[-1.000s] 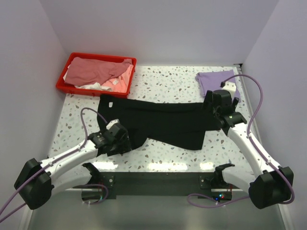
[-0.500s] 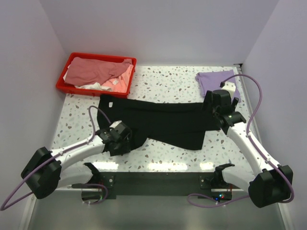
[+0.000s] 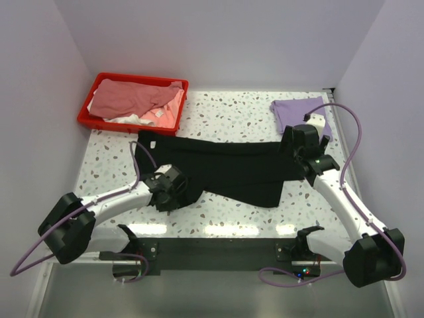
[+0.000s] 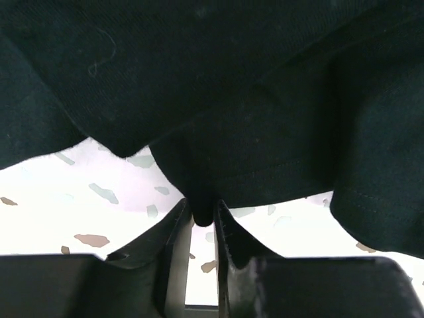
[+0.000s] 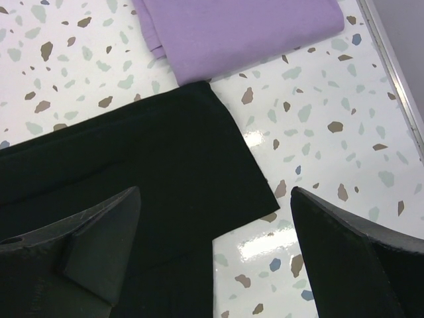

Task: Fold and stack the t-shirts
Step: Flatten the tshirt out

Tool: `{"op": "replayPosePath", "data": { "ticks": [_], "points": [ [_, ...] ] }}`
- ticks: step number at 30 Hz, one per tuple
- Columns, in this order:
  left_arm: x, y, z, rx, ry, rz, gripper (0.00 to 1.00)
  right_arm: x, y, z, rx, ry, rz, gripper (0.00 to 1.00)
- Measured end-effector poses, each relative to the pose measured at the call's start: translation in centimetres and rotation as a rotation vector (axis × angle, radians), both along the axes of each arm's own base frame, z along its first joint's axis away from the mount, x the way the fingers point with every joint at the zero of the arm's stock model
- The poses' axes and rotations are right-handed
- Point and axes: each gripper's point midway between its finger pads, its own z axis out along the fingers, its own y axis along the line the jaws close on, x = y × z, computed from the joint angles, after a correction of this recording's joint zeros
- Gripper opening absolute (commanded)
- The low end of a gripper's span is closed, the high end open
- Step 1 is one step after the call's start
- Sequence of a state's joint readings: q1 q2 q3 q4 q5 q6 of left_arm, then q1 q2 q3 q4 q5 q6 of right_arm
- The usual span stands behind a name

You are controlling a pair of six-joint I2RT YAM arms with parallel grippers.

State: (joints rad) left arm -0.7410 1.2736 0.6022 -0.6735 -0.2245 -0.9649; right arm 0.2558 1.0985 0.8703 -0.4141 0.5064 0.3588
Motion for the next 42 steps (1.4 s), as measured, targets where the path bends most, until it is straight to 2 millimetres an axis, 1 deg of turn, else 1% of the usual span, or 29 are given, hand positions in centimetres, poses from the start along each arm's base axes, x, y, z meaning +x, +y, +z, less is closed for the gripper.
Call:
{"op": "replayPosePath", "data": {
  "ticks": [1,2,8,10,19,21,25,29,33,37,39,42],
  "points": [
    [0.1,0.0,0.0,0.005,-0.001,0.002,0.20,0.0,0.0,-0.1,-0.001,0.002,0.000,0.99],
    [0.1,0.1,-0.1,0.010,0.000,0.002,0.17,-0.1,0.0,-0.2,-0.001,0.005,0.000,0.99],
    [0.5,0.1,-0.2,0.030,0.002,0.007,0.08,-0.2,-0.1,-0.4,-0.003,0.011,0.000,0.99],
    [0.5,0.1,-0.2,0.032,0.004,0.007,0.01,-0.2,-0.1,-0.5,-0.003,0.011,0.000,0.99],
    [0.8,0.1,0.1,0.030,-0.020,0.022,0.00,-0.2,-0.1,-0.5,-0.003,0.012,0.000,0.99],
    [0.9,0.7,0.2,0.049,-0.043,0.035,0.00,-0.2,-0.1,-0.5,-0.003,0.012,0.000,0.99],
    [1.2,3.1,1.0,0.133,-0.101,0.099,0.00,-0.2,-0.1,-0.5,-0.003,0.011,0.000,0.99],
    [1.9,5.3,2.7,0.169,-0.184,0.207,0.00,-0.3,-0.1,-0.5,0.009,0.009,-0.014,0.99],
    [3.7,7.4,5.0,0.126,-0.299,0.352,0.00,-0.5,0.0,-0.8,0.034,0.011,-0.040,0.99],
    [5.0,10.3,6.6,0.132,-0.386,0.494,0.00,-1.6,-0.8,-2.2,0.040,0.050,-0.111,0.99],
    [5.4,11.1,7.1,0.140,-0.420,0.528,0.00,-2.7,-1.5,-3.2,0.036,0.087,-0.156,0.99],
    [6.1,11.7,7.5,0.146,-0.455,0.561,0.00,-4.2,-2.2,-4.8,0.044,0.145,-0.202,0.99]
  ]
}}
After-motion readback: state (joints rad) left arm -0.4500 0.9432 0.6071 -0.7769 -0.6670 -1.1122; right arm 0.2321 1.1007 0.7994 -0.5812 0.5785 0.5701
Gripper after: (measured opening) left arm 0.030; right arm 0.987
